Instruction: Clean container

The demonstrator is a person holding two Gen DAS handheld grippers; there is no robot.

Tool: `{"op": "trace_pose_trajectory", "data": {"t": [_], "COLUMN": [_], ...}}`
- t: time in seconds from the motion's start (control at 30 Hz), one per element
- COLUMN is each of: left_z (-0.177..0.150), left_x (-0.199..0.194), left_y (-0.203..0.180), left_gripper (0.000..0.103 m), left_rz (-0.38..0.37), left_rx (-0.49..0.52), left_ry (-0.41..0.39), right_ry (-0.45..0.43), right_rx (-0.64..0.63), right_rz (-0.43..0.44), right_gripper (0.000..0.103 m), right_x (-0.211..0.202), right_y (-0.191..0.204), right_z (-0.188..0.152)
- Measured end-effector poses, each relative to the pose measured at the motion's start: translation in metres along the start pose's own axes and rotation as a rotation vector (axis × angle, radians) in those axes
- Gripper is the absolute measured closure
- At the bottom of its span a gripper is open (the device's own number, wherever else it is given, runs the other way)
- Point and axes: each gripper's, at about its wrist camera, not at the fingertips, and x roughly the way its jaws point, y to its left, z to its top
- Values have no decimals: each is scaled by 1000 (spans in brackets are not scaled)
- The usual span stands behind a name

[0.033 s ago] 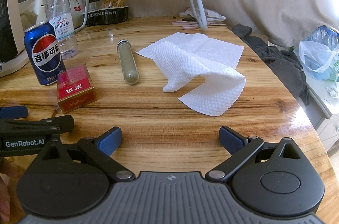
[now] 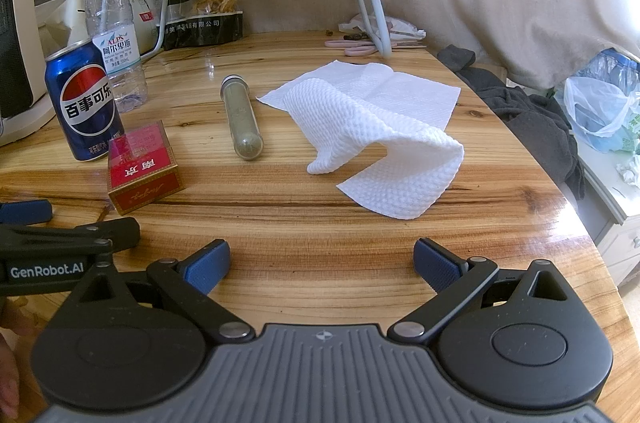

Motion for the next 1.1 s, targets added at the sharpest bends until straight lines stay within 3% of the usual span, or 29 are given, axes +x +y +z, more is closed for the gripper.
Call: {"op": "trace_pose_trajectory", "data": {"t": [1.1], "left_z": [-1], "left_x": [-1], "left_y": [0], "left_gripper": [0], "left_rz": [4], "left_rx": [-5], "left_ry": [1], "right_ry": [1], "right_rx": [4], "right_rz": [-3], "right_gripper": [0], "right_x": [-1], "right_y": [0], "right_z": [1]}}
